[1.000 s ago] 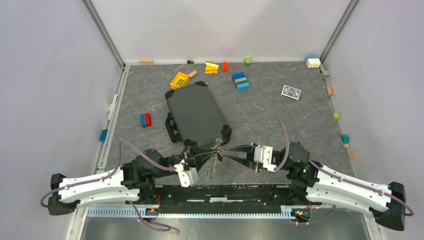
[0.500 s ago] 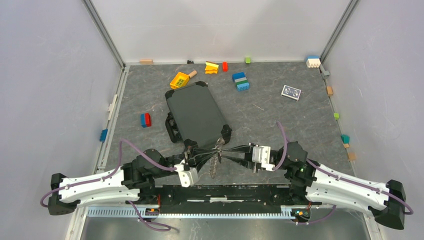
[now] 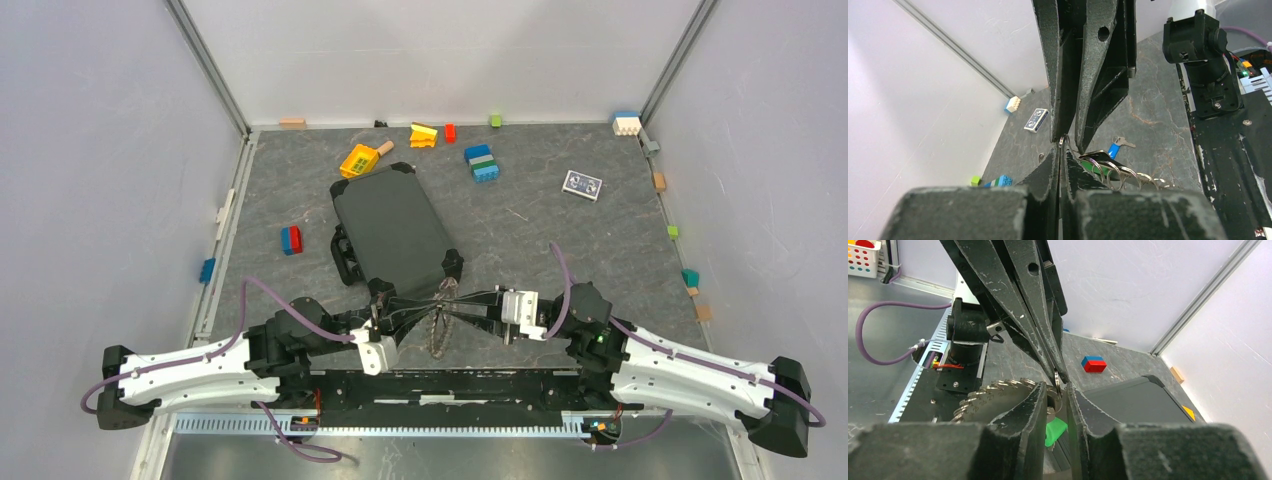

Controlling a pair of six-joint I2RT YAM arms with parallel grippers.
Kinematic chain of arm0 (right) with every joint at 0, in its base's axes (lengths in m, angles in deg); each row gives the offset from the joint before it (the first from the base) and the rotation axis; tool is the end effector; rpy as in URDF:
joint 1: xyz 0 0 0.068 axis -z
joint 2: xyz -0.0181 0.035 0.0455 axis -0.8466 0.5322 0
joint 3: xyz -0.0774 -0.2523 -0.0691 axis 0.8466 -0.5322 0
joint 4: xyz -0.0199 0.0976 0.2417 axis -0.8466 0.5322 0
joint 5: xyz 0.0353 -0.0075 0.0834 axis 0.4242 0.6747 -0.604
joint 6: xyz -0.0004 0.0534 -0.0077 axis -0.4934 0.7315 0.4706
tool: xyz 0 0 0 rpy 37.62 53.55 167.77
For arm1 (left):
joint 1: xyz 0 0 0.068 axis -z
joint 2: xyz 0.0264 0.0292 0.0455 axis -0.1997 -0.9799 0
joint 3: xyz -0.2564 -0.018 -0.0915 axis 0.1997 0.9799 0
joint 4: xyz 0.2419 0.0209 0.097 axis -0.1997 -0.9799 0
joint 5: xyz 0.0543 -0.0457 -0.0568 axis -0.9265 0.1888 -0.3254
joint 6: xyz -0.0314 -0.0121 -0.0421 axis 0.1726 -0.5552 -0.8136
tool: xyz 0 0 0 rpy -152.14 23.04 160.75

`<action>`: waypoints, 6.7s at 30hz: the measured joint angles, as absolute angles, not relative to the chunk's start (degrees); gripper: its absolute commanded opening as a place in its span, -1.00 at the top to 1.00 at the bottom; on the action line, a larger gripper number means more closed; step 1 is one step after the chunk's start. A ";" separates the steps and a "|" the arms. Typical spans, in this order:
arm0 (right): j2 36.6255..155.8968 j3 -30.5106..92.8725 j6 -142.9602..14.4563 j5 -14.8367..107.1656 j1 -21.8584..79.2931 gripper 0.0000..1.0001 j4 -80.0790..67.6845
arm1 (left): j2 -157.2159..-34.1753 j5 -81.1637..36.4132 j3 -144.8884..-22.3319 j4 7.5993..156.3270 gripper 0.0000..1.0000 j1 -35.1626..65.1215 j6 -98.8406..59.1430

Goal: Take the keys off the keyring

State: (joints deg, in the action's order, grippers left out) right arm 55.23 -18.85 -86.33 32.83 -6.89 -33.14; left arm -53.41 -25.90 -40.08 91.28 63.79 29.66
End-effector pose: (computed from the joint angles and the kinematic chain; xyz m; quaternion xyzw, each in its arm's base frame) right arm 0.0631 0.1638 0.3025 -0.5065 0.3837 0.4237 0.6456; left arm 0.0367 -0.1522 0.3117 0.5702 0.3386 -0.2656 0.6997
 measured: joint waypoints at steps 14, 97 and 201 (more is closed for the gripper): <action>56.04 -18.89 -86.46 32.88 -6.86 1.00 -33.14 | -53.22 -25.88 -40.08 91.59 0.95 63.77 29.66; 66.18 9.44 -100.13 39.78 -6.89 1.00 15.77 | -63.51 -33.58 -50.29 78.49 0.95 63.79 33.58; 59.19 -19.96 -73.33 40.48 -6.93 1.00 -39.59 | -50.16 -29.95 -40.61 88.57 0.95 63.77 28.09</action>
State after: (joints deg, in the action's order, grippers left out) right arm 59.19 -19.96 -73.33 40.48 -6.93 -39.59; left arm -50.16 -29.95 -40.61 88.57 63.77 28.09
